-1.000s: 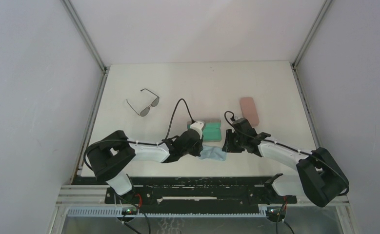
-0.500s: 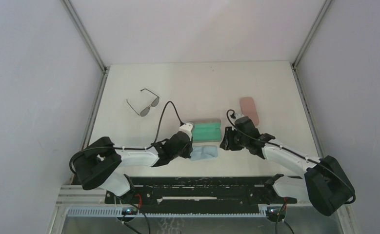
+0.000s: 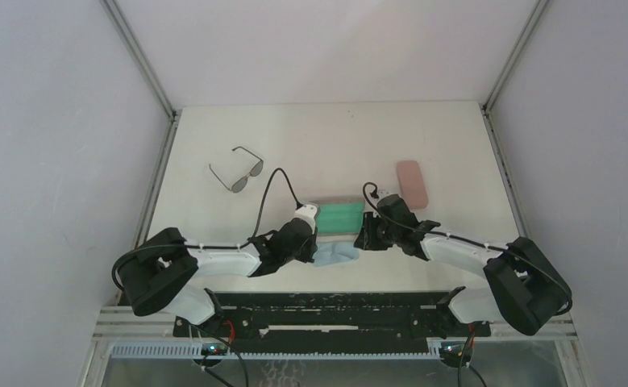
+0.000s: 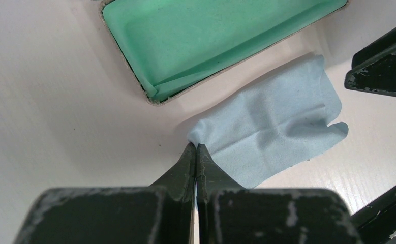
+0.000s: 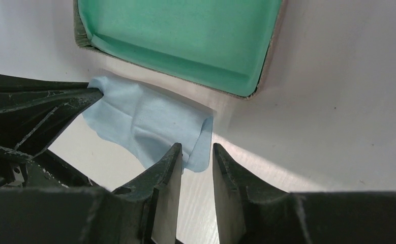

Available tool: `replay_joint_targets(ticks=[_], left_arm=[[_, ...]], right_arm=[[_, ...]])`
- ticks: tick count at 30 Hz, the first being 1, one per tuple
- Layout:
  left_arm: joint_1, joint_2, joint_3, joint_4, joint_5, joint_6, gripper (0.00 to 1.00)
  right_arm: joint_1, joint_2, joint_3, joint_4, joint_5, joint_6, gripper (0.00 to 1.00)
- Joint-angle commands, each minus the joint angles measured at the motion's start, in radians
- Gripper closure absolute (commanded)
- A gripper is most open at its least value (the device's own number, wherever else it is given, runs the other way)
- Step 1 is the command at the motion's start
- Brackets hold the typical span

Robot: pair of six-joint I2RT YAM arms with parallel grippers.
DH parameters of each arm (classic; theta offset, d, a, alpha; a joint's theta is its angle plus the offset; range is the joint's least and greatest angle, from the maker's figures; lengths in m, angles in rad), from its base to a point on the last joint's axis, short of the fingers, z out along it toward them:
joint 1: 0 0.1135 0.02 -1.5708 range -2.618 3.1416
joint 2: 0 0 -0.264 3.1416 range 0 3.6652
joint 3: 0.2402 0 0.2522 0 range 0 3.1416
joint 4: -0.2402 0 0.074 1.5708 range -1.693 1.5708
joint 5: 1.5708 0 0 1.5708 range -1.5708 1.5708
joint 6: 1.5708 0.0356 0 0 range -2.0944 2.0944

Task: Organize the sunglasses
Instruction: Pick up the glasses cleaning cloth from the center of the board.

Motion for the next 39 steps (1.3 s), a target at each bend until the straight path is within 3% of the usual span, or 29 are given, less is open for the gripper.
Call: replay_joint_targets(ticks=[1,28,39], left_arm=[[0.006,-0.012,-0.005,0.017,-0.001,-0.006,1.00],[0.007,-0.005,0.003,0.015,-0.006,0.013,1.00],[0.009,-0.003,0.011,0.009,-0.007,0.028,1.00]], right_arm=[[0.007,0.023,0.019,0.096,-0.018,0.030,0.72],[0.007,0.139,0.064,0.127,-0.024,0.030,0.80],[0.001,0.088,0.064,0.120,-0.009,0.022,1.00]])
